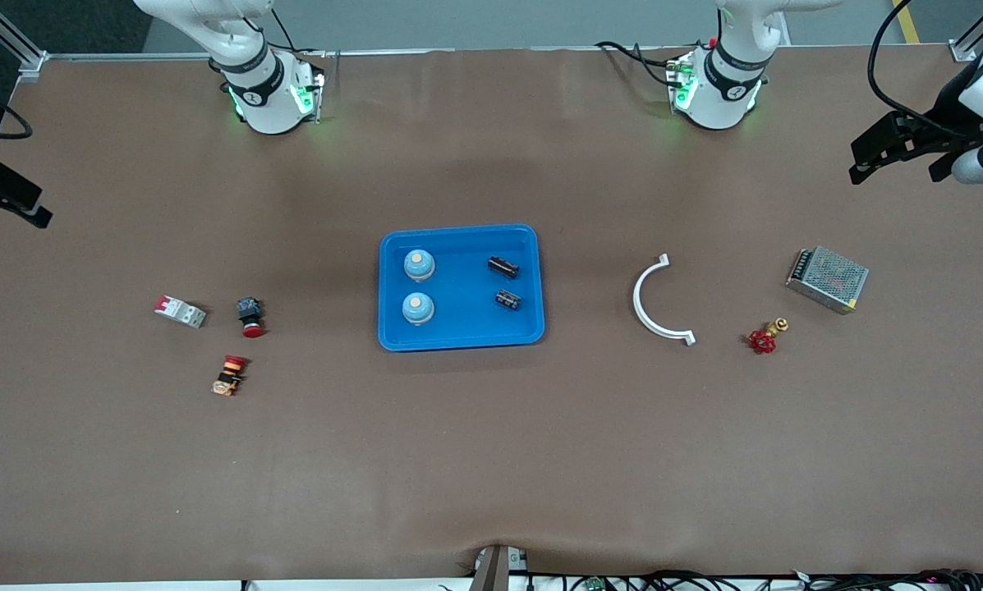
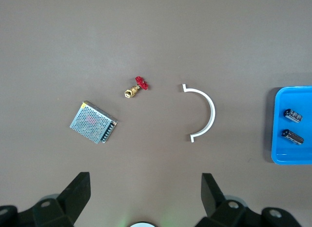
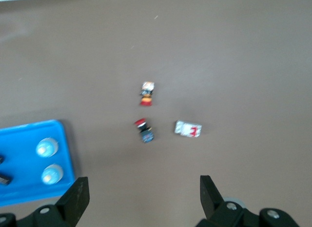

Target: Place electrolytic capacitor and blue bell in tray

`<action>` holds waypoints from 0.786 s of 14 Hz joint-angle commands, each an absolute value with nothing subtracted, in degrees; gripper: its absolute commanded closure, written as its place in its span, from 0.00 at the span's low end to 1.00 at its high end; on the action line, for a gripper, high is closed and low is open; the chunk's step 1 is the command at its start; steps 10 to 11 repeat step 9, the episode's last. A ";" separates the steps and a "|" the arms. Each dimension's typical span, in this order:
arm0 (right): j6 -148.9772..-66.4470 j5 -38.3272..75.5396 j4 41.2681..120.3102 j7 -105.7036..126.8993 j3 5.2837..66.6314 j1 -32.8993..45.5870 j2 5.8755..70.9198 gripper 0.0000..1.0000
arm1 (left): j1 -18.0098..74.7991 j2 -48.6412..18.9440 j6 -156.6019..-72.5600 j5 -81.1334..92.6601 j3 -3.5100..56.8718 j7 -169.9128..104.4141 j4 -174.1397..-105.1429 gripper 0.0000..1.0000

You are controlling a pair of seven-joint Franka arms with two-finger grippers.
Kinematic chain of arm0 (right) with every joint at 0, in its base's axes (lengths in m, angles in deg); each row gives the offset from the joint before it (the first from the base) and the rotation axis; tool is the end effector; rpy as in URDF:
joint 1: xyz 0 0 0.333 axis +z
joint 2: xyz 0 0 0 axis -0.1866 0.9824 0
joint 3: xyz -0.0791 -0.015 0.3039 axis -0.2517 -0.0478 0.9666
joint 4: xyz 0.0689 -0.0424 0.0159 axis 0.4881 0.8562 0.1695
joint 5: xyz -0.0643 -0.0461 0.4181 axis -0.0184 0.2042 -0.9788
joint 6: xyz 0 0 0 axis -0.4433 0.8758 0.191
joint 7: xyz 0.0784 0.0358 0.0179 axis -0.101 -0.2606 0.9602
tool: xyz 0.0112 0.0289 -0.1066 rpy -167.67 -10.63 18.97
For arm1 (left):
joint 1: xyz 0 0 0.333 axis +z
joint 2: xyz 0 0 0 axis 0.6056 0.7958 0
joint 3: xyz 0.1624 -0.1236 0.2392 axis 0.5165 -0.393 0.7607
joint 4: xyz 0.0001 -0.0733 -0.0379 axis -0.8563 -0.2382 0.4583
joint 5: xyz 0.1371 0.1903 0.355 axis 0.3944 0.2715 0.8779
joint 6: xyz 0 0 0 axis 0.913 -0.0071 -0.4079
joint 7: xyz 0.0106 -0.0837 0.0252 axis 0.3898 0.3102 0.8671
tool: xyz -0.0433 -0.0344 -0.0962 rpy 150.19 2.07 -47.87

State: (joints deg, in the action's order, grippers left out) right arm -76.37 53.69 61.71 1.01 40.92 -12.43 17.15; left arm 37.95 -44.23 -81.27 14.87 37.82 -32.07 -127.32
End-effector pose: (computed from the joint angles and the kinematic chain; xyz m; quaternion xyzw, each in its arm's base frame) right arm 0.5885 -0.0181 0.6759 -0.9981 0.0565 -0.0174 0.0162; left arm 0.5517 -0.0645 0.6707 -1.0000 -0.0064 -0.0015 0.0050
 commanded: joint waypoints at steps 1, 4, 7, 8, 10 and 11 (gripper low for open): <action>-75.15 51.50 61.83 0.47 41.93 -12.86 17.66 0.00 | 38.24 -44.51 -80.30 14.32 37.89 -33.05 -126.59 0.00; -75.24 51.50 62.19 0.56 42.55 -12.86 17.66 0.00 | 38.06 -44.25 -80.21 14.40 37.80 -32.87 -126.59 0.00; -75.41 51.58 62.27 0.56 42.55 -12.86 17.92 0.00 | 37.88 -44.07 -80.21 14.40 37.36 -32.61 -126.68 0.00; -75.41 51.85 62.27 0.56 42.55 -12.86 18.01 0.00 | 37.88 -43.99 -80.30 14.40 37.27 -32.61 -126.68 0.00; -75.50 52.02 62.27 0.56 42.55 -12.78 18.10 0.00 | 37.88 -43.99 -80.30 14.40 37.27 -32.61 -126.59 0.00; -75.50 52.02 62.27 0.56 42.55 -12.78 18.10 0.00 | 37.88 -43.99 -80.30 14.40 37.27 -32.61 -126.59 0.00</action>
